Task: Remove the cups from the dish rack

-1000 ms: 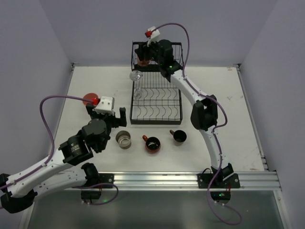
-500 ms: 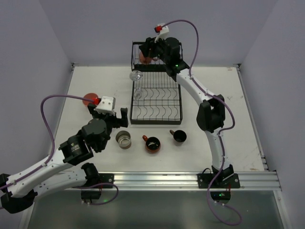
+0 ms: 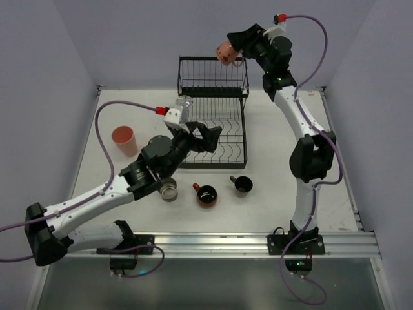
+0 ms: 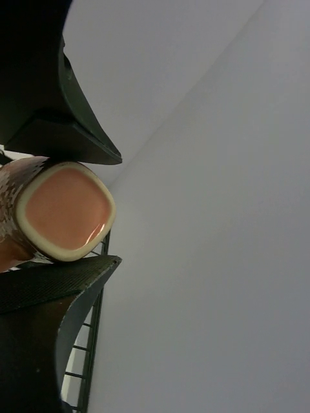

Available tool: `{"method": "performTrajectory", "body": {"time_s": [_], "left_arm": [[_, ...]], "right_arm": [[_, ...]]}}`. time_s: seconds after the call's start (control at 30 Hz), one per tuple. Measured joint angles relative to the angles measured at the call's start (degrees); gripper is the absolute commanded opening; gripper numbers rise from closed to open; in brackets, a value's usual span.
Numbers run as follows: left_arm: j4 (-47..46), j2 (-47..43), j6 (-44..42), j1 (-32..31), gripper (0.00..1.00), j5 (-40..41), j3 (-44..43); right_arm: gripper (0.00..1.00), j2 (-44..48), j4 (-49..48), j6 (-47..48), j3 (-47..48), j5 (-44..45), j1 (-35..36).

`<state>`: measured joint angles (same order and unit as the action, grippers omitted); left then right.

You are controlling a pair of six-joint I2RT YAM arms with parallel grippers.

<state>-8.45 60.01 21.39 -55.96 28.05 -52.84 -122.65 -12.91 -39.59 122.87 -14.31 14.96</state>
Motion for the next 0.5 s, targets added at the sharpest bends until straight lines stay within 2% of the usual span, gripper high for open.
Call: {"method": "performTrajectory", "body": {"time_s": [0.1,0.3,0.5], "left_arm": [[-4.1,6.8,4.7,4.0,1.00,-7.6,-5.6],[-11.1,15.8,14.6,14.0,1.00,-20.0,-13.9],[-13.9,21.5,20.6,15.8,0.98,-26.7,-18.4]], "right_arm": [[0.12,4.8,-1.9,-5.4,-7.1,-1.8,-1.2],[0.12,16.9,-7.5,-14.5,-23.2,-7.2,-2.3],[0.12,26.0,-16.1,-21.3,-34.4,-11.6,-3.5]]}}
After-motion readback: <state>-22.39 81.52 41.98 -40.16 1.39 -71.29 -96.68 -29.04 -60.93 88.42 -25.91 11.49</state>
